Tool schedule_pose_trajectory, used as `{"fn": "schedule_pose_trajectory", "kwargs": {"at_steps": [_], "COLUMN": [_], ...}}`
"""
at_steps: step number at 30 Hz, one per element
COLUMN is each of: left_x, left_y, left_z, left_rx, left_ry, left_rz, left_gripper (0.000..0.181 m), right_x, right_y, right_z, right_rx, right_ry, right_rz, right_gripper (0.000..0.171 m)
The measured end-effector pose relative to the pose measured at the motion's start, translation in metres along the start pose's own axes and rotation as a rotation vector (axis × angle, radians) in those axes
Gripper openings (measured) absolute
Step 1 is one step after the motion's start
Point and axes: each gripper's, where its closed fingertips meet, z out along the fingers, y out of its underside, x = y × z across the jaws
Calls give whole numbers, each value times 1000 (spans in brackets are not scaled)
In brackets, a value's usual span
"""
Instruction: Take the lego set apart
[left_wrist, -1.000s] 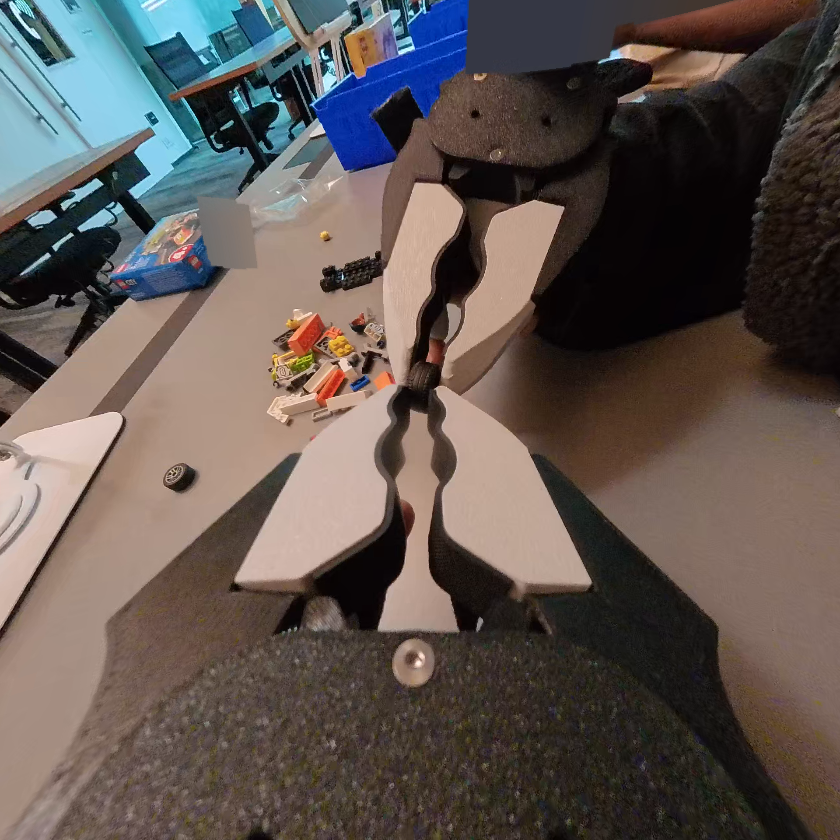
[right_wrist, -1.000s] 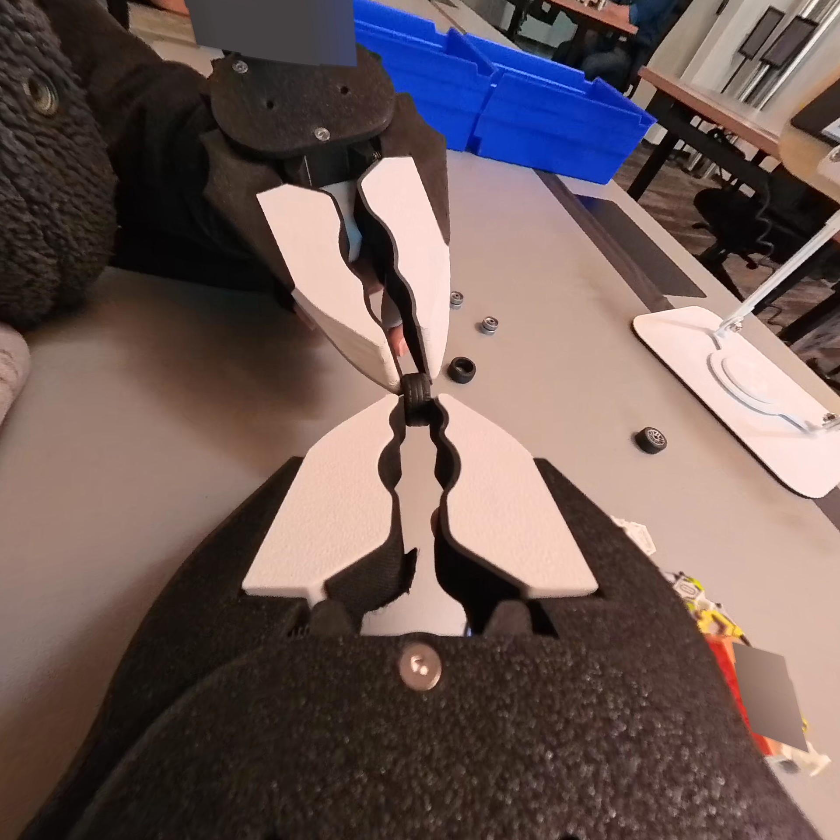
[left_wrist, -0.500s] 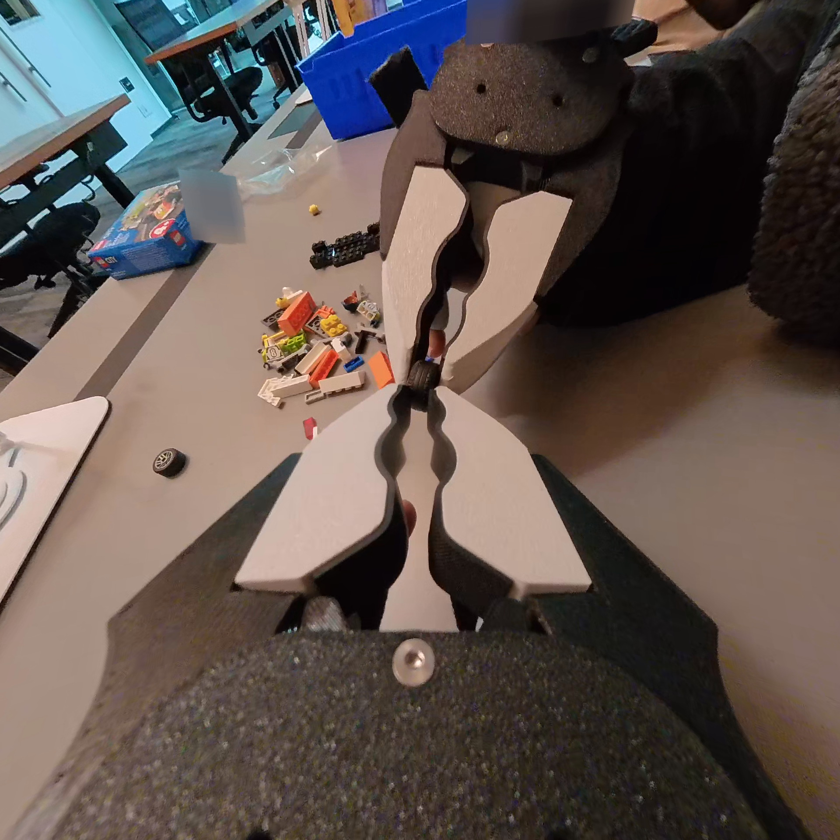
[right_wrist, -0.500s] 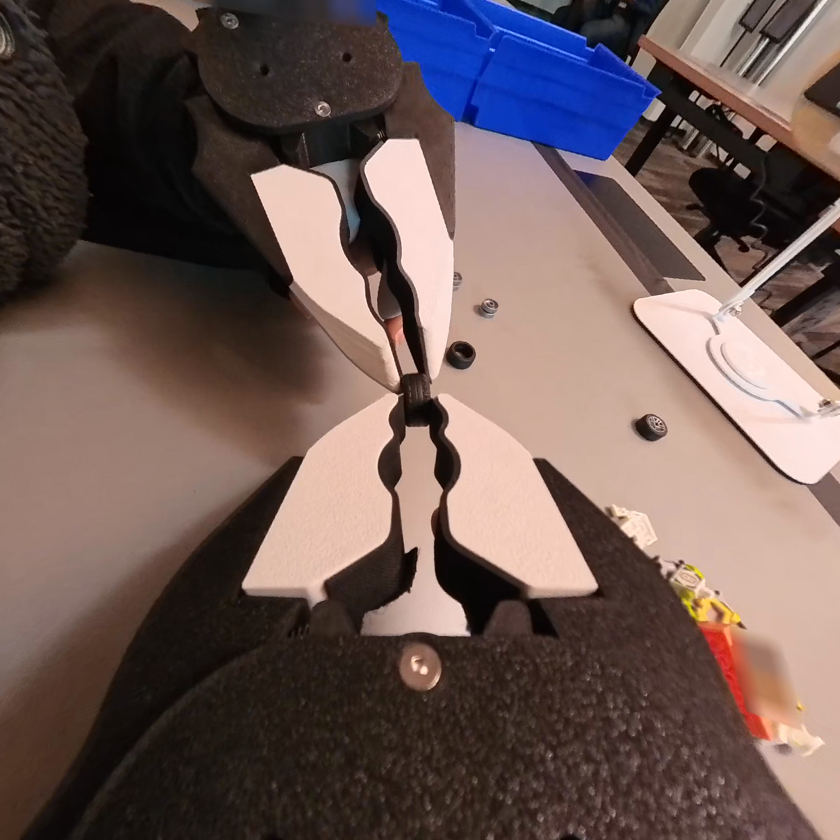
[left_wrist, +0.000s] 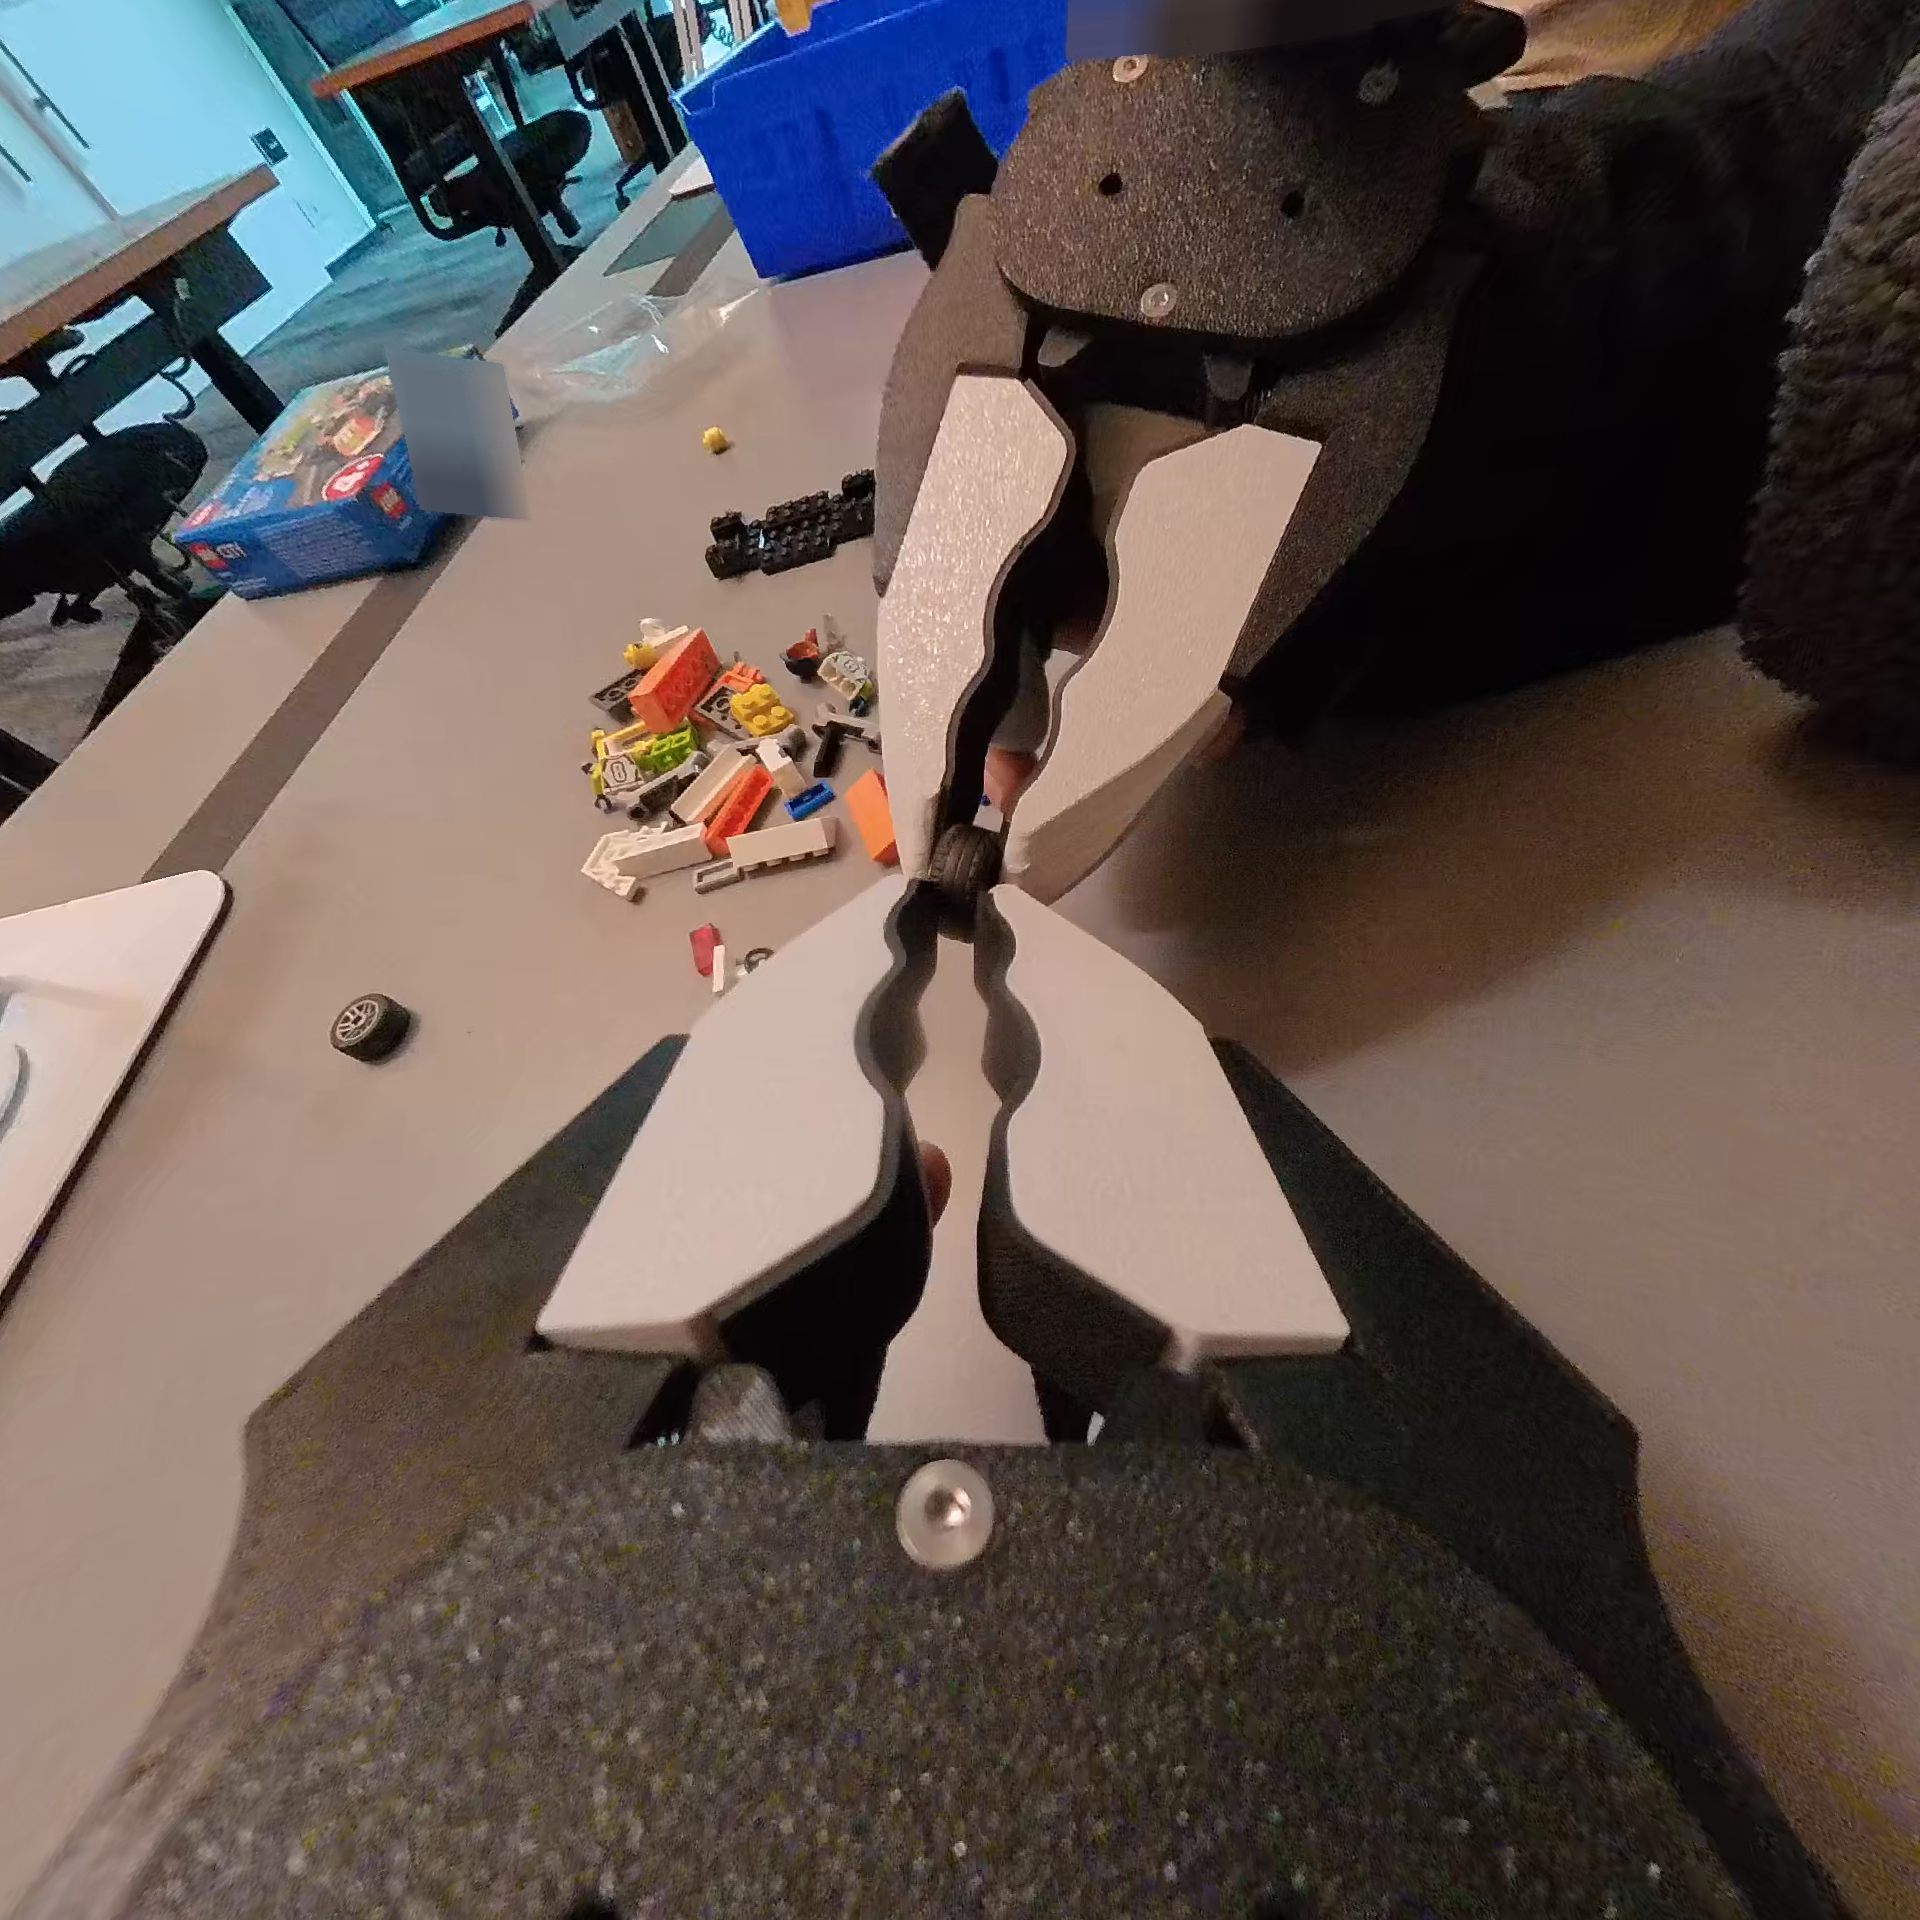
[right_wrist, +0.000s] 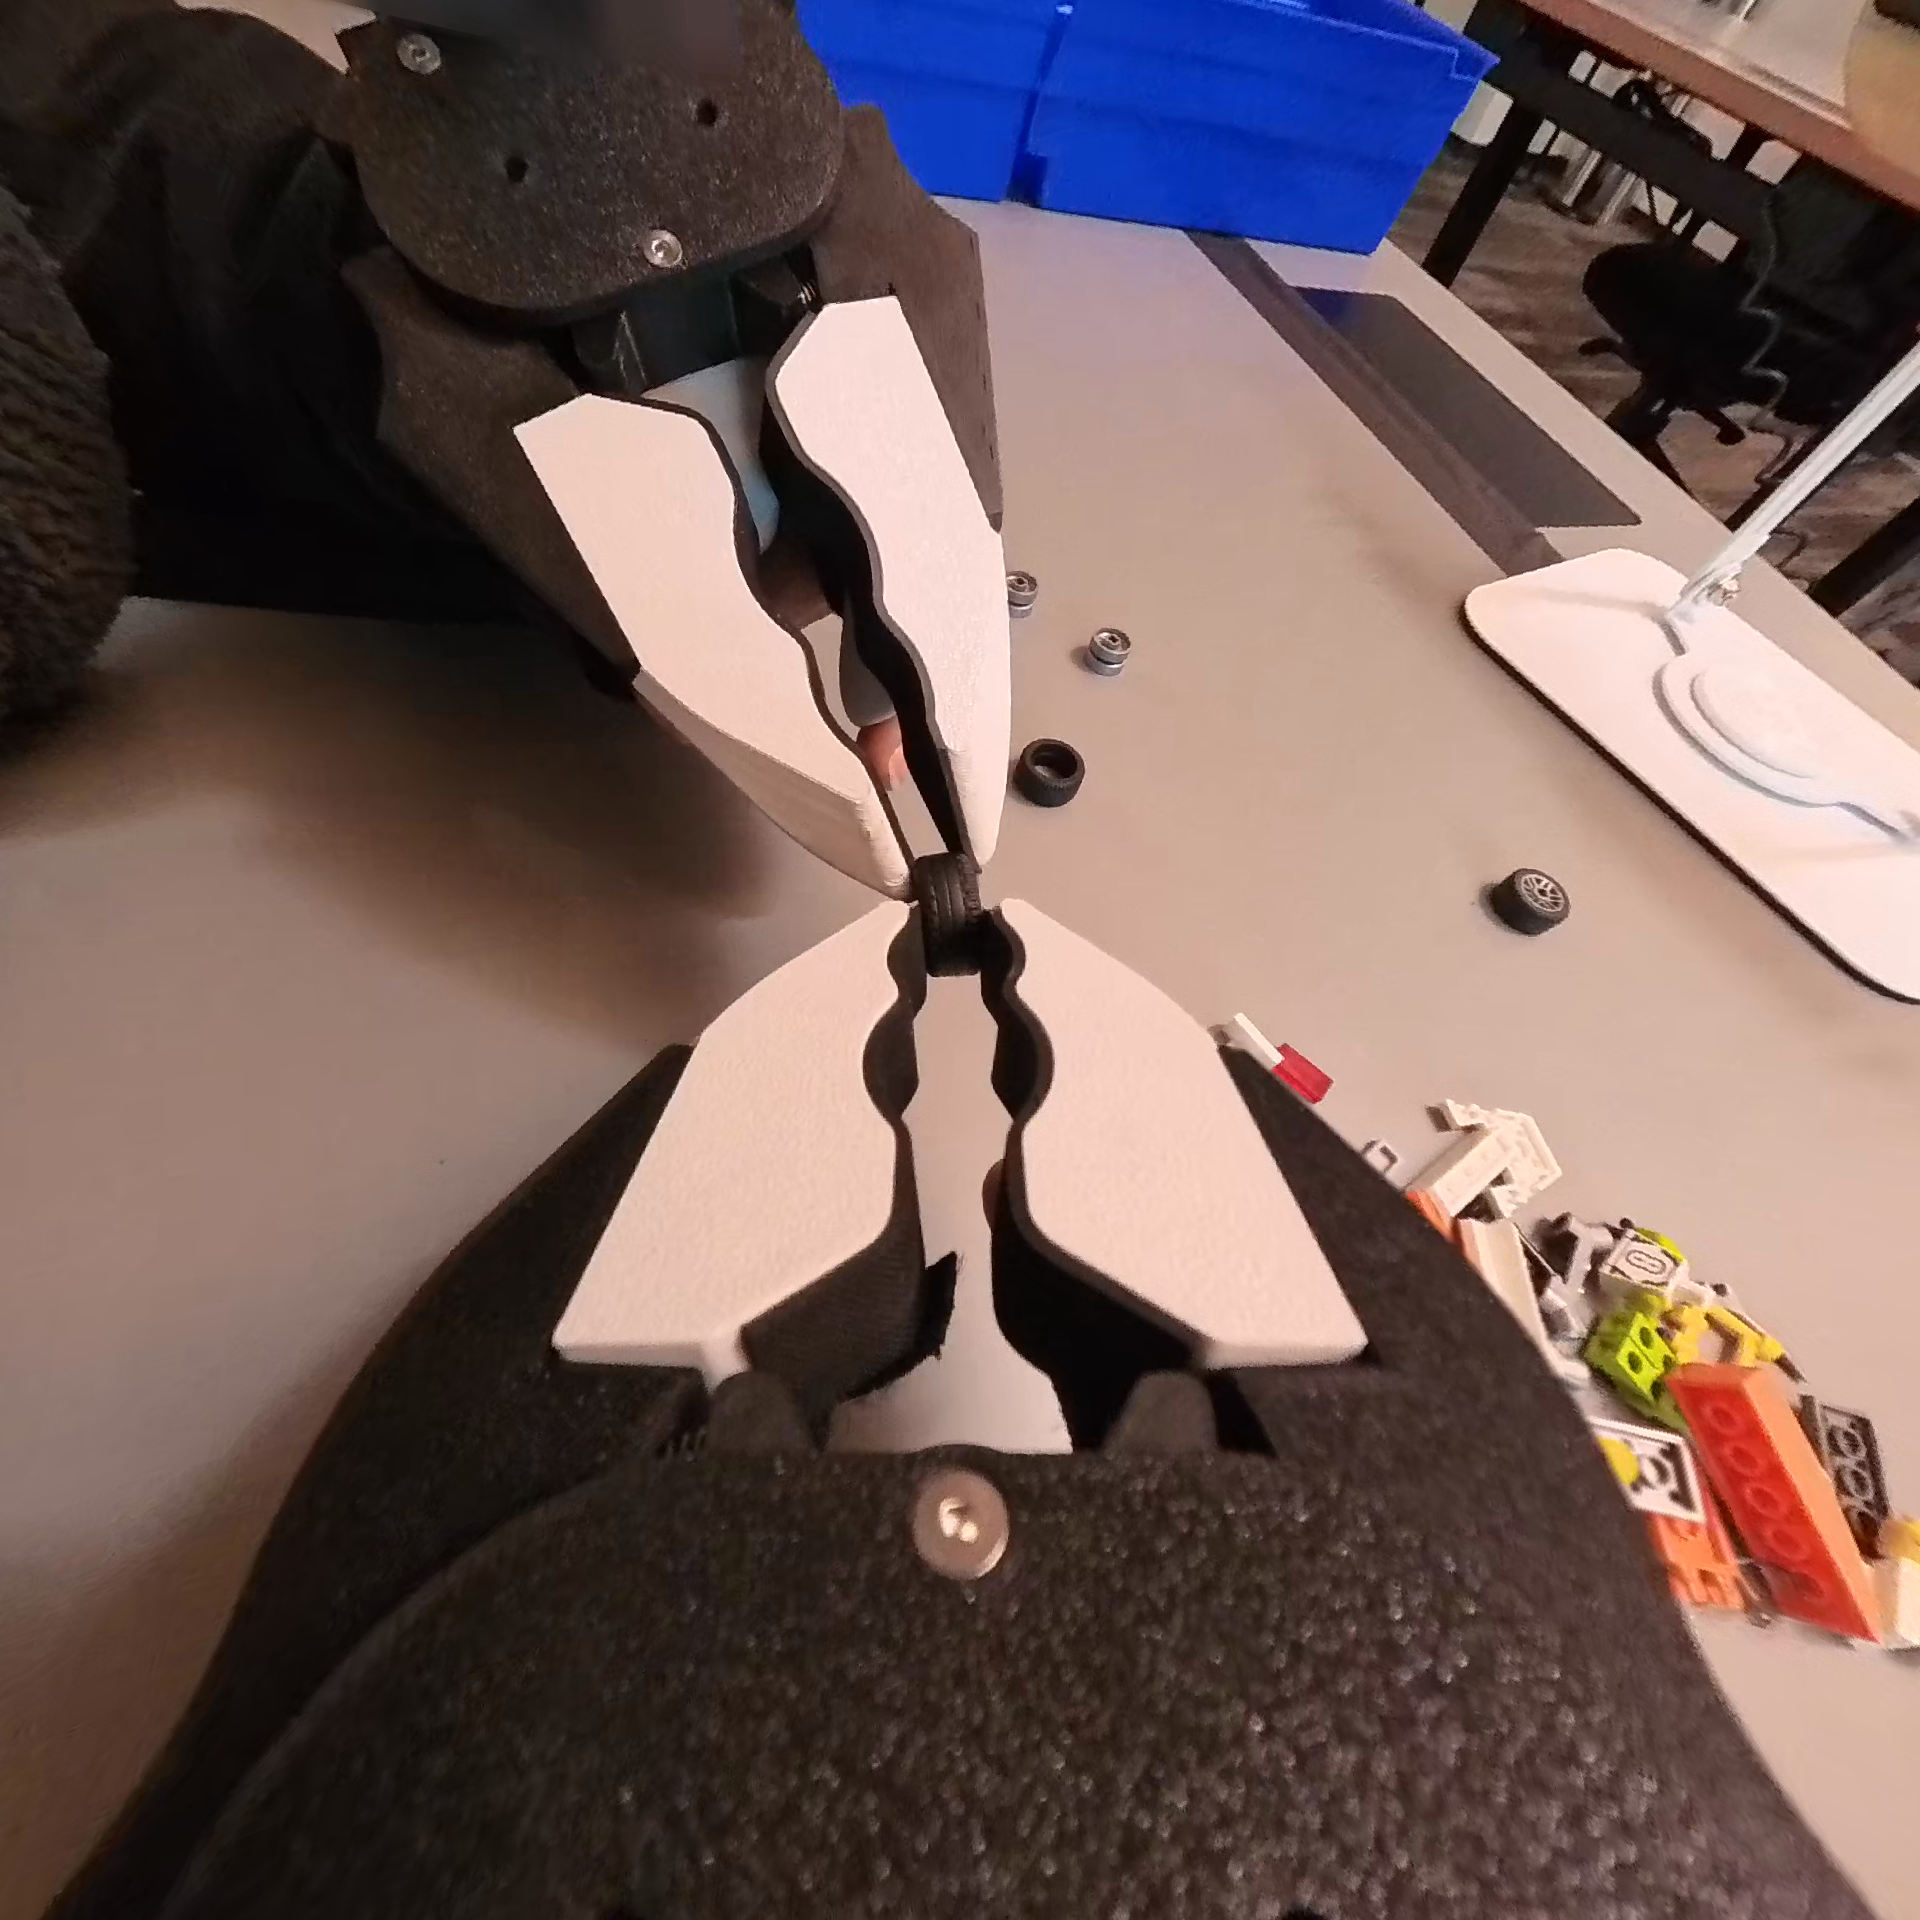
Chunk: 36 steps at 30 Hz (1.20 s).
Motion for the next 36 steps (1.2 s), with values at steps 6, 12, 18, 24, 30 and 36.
{"fn": "schedule_pose_trajectory", "kwargs": {"at_steps": [6,12,18,24,30,36], "left_x": [0,0,0,2,5,8], "left_y": [5,10,14,21,28,36], "left_z": [2,5,7,10,12,15], "left_rx": [-17,-21,-27,-55,-78,-105], "left_ry": [-4,-1,2,14,44,76], "left_rz": [-2,-28,-57,-85,-117,-154], "left_gripper": [8,7,7,7,7,7], "right_x": [0,1,0,-1,-3,-6], "right_y": [3,10,9,16,23,30], "right_z": [3,6,6,10,13,17], "right_rx": [-14,-29,-41,-65,-93,-129], "right_ry": [0,4,10,5,-4,-18], "right_rz": [34,58,74,95,87,91], "right_gripper": [9,9,9,9,9,9]}}
